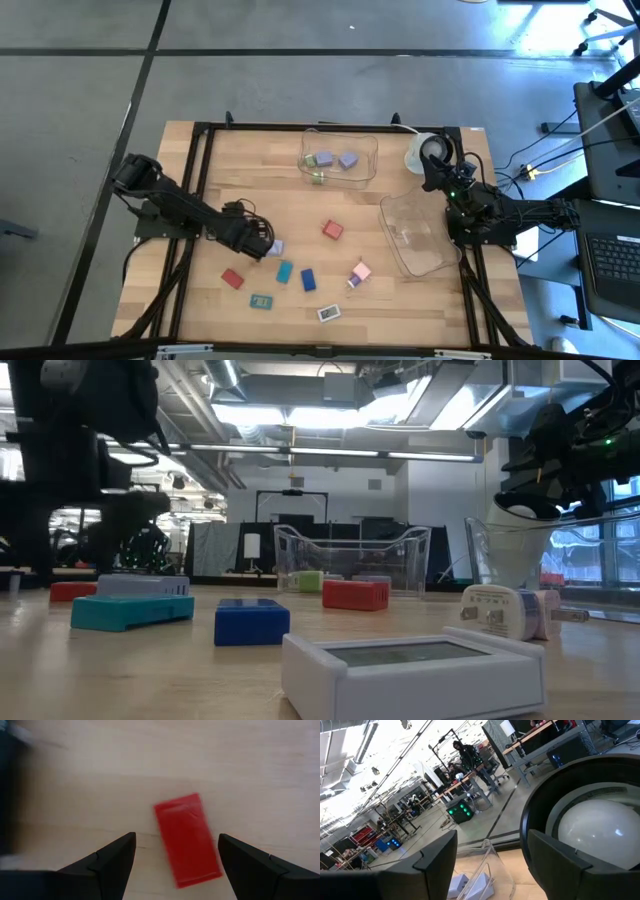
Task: Pick & Place Office items
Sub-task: Put the top red digital clock into the bottom transparent bin
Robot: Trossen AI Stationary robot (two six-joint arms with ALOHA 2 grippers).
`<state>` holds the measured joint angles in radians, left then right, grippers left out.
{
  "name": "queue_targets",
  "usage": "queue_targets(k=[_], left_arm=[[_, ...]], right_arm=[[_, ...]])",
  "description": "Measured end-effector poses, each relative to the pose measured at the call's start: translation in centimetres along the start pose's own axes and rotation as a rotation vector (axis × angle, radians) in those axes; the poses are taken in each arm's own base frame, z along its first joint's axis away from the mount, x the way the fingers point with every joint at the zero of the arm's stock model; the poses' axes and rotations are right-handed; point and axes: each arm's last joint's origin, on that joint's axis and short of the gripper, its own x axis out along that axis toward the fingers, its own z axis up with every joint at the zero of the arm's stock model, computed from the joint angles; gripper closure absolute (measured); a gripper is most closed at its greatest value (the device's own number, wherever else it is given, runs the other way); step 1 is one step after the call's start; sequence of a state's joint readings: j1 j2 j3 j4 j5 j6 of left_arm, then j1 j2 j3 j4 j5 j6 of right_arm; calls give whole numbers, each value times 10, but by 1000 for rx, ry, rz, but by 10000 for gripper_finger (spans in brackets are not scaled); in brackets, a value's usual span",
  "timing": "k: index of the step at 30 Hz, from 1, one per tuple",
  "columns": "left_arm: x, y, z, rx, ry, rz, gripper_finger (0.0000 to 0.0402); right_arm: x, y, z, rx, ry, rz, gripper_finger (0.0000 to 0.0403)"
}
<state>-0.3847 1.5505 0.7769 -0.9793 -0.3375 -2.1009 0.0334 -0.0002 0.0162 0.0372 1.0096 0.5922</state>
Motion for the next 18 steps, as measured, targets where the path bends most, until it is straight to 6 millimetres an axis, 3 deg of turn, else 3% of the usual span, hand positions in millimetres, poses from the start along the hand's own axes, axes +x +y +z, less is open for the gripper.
queue_targets(k=[12,18], left_arm=[[15,4,-4,-107,41,-37,124],[16,4,-4,-106,50,-37,169]], right_arm=[[0,0,0,0,0,0,156],[0,0,0,0,0,0,157]])
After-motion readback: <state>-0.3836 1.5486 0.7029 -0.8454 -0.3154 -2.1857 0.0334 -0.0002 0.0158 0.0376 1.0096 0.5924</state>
